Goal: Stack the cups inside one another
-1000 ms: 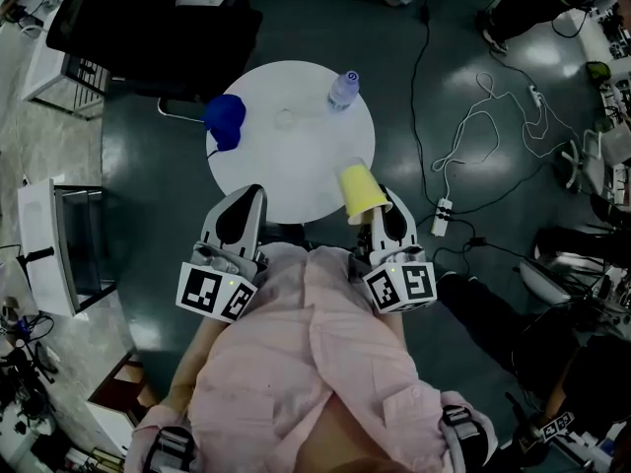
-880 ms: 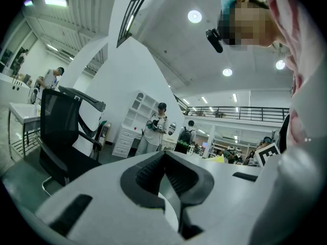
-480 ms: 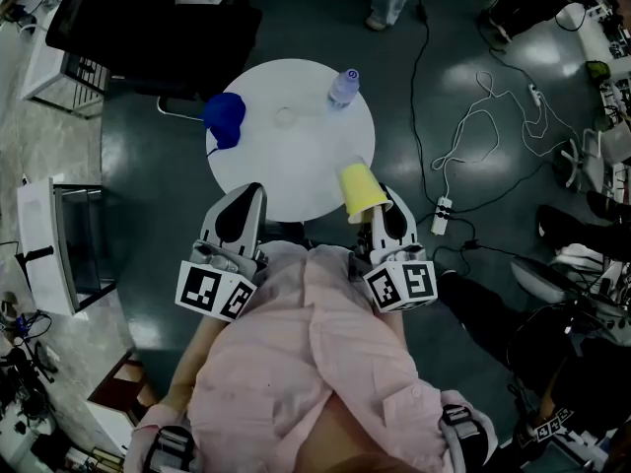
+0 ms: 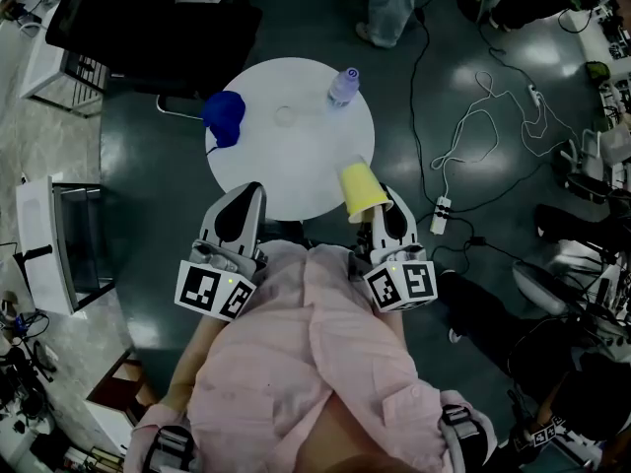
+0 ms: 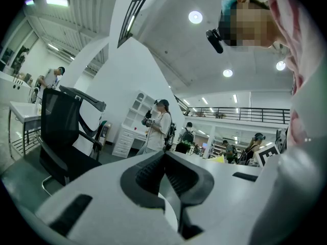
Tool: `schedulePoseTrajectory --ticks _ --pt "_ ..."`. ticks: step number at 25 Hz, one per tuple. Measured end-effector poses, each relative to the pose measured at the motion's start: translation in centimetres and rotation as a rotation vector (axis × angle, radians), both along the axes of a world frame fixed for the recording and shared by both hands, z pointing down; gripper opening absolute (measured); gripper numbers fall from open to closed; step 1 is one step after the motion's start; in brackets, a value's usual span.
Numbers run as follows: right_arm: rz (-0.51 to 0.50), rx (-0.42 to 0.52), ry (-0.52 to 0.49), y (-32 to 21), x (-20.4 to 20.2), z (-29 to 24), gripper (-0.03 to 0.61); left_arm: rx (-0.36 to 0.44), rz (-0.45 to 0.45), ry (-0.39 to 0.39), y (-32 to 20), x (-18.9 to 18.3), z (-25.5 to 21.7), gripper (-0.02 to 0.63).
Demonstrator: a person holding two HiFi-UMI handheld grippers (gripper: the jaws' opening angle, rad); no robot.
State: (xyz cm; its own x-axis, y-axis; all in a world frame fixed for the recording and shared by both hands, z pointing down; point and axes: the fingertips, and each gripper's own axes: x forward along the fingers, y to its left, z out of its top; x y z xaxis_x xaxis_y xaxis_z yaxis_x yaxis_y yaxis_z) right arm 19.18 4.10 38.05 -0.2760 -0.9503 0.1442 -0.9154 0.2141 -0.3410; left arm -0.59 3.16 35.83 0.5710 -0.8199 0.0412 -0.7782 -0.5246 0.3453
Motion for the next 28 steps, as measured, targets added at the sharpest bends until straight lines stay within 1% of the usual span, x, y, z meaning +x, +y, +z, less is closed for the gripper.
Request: schedulePoseTrajectory --ticks 28 --pt "0.001 -0.004 0.003 -0.14 -0.04 0.08 0.038 0.000 -0.010 0.017 -0.10 -0.27 0.01 0.018"
